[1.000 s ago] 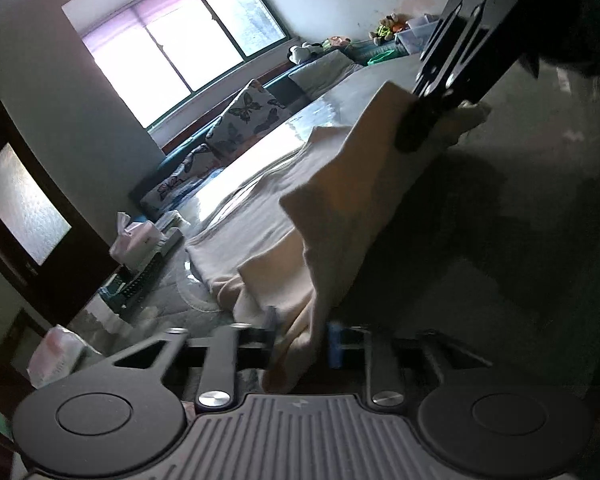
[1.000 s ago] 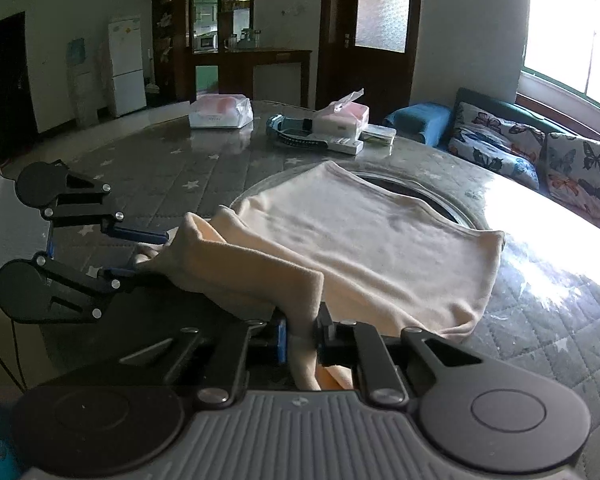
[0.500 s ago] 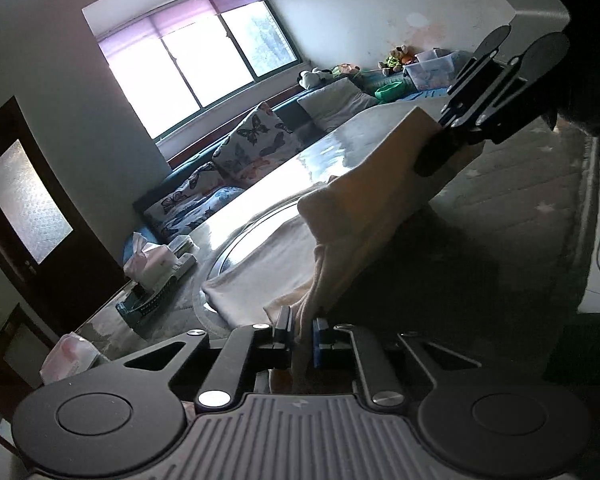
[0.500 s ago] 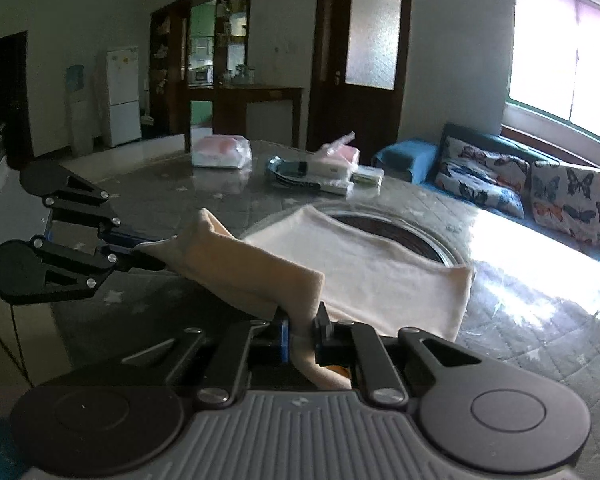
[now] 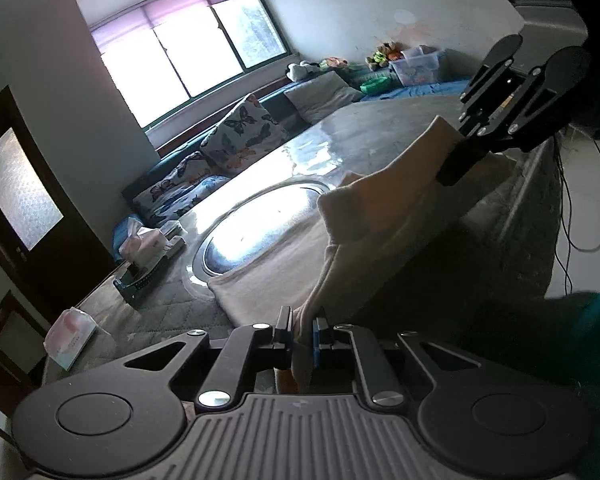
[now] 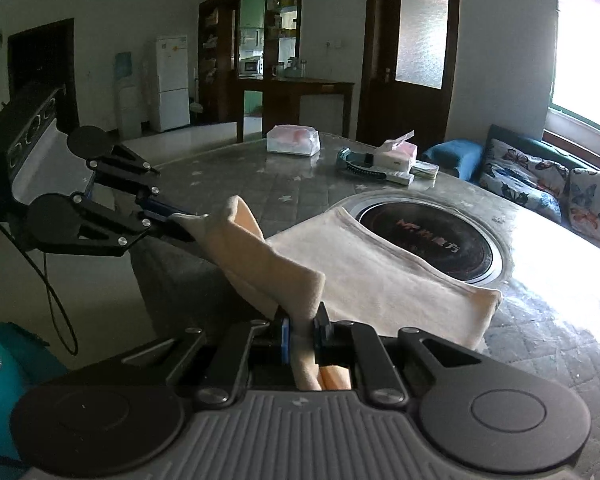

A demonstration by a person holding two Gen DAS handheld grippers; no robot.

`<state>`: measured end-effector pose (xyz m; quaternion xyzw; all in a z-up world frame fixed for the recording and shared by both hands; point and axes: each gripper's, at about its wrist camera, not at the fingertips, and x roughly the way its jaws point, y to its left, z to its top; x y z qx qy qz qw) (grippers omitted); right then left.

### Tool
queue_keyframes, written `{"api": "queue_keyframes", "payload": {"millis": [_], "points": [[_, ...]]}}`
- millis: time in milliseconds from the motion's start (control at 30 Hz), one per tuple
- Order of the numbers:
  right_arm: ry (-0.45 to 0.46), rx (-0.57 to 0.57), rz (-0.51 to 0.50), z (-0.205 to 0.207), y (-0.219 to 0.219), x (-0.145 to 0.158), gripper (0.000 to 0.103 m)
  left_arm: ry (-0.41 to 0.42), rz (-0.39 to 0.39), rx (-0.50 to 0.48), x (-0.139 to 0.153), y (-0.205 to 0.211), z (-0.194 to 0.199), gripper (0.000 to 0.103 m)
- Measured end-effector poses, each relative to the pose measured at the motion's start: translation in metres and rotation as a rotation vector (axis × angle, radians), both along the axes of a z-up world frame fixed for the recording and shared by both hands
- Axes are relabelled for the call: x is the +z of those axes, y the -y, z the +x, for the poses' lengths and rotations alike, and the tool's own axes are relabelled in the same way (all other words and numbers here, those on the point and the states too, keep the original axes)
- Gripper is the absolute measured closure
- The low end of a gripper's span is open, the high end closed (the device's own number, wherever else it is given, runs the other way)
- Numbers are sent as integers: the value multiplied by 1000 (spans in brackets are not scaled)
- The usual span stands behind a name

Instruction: Fold clothes

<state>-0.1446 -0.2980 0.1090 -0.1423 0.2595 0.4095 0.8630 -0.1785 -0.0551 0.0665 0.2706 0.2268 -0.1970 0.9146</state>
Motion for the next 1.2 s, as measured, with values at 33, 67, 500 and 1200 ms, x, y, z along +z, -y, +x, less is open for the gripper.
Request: {"api": "queue_keyframes", "payload": {"millis": [33,67,500,1200], "points": [[2,-5,1,3,0,2,93,6,-7,6,2,0,4,93],[4,-11,3,6,0,4,93,11,-14,12,4,-1,8,93],[-8,-88,-44,120,-17,15,94,-9,-68,73,8,-5,135,93],[-133,-383,30,226,-13,-49,71,-147,-138,332,-42,-28,217,78]]}}
